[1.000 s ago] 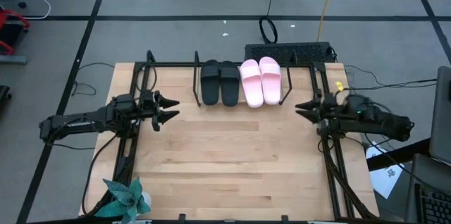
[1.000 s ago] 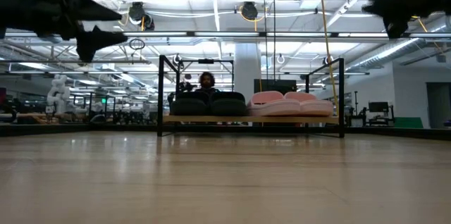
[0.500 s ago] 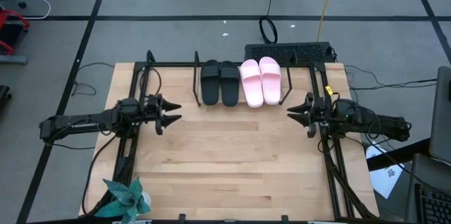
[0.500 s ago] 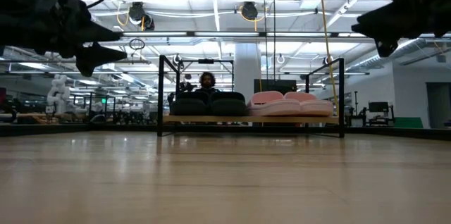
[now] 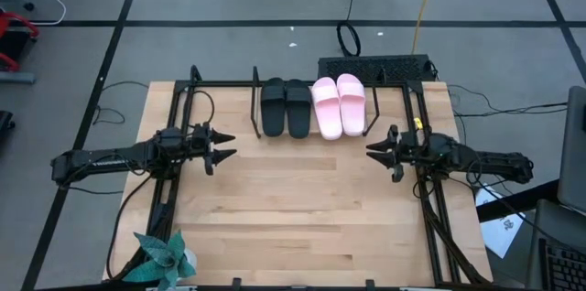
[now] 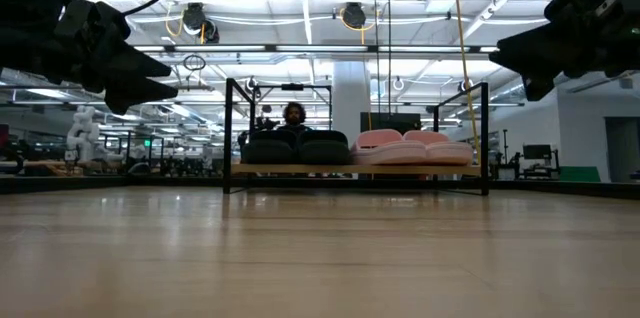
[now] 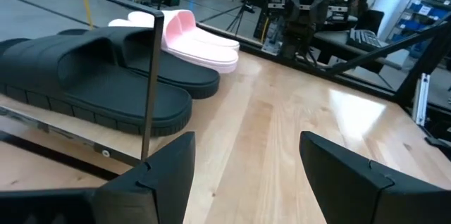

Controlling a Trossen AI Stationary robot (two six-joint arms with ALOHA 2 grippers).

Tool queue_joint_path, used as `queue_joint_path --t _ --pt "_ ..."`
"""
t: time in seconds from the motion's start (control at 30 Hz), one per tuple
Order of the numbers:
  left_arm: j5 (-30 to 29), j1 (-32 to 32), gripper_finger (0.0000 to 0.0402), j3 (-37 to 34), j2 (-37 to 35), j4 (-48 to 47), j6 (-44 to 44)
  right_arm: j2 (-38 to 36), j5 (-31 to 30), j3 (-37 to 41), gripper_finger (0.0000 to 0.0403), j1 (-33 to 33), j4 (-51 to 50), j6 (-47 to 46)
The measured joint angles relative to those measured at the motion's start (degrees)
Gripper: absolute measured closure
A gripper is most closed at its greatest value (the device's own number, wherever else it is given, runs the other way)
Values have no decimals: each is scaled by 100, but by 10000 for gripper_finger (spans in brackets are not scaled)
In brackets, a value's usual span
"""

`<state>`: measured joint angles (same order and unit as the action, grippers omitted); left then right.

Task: Pick and place slides into the shelf
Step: Return to Home Position

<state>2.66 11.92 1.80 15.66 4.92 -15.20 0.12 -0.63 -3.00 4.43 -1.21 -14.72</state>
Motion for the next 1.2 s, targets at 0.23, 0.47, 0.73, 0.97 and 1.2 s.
queue_joint_path --t 0.23,0.47,0.73,0.97,1.2 --pt "-17 0 151 1 0 4 -11 4 202 166 305 -2 199 50" --pt "-18 0 151 1 0 -3 -280 4 206 175 305 0 192 40" --pt "-18 0 151 1 2 -36 -757 4 213 181 305 0 190 21" --pt "-18 -1 151 1 2 -38 -784 4 238 183 305 0 329 43" --pt "-18 0 151 1 2 -40 -776 4 237 185 305 -1 349 43"
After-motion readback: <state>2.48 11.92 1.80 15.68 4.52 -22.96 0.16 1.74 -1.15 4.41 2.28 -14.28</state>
